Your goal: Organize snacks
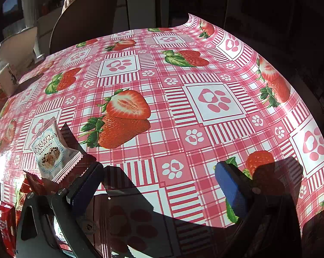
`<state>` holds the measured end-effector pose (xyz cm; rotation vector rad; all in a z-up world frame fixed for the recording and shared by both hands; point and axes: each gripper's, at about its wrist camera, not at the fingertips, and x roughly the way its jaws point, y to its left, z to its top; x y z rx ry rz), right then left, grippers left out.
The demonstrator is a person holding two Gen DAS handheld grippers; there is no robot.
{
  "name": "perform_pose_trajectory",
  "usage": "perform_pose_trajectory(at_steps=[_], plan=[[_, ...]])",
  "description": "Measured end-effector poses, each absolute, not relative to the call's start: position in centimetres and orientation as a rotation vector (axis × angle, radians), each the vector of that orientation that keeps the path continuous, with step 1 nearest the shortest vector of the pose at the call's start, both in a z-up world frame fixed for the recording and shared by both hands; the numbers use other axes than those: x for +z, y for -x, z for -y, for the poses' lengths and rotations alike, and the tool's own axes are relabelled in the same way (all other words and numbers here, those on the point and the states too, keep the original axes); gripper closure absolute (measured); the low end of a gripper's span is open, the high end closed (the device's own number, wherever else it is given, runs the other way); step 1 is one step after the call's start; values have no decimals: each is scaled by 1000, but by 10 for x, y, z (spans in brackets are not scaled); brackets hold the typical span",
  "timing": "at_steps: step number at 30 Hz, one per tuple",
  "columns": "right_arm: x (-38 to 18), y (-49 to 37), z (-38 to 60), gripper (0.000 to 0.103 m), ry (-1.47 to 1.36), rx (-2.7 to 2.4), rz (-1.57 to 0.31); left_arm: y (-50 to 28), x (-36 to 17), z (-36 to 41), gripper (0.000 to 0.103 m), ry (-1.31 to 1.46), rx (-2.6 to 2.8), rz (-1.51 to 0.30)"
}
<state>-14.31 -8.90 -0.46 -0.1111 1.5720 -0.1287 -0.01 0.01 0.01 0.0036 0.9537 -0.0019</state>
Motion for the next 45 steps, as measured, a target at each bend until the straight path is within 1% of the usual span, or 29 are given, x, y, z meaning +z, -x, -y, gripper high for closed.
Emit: perform_pose_trajectory(at_steps=[24,34,38,43,45], plan=[[0,141,85,0,85,-63,-1528,0,0,0,0,-4,-2,-954],[1,141,85,0,40,-57,-1563,0,0,0,0,-4,-2,-954],[0,130,85,0,44,-64,-1603,0,0,0,0,-4,-2,-954],[-8,117,88,0,92,-120,-1608,0,0,0,0,-6,-1,-955],[-10,112,88,0,98,-125,-1615,-4,1,-2,0,-18,-22,-1006]])
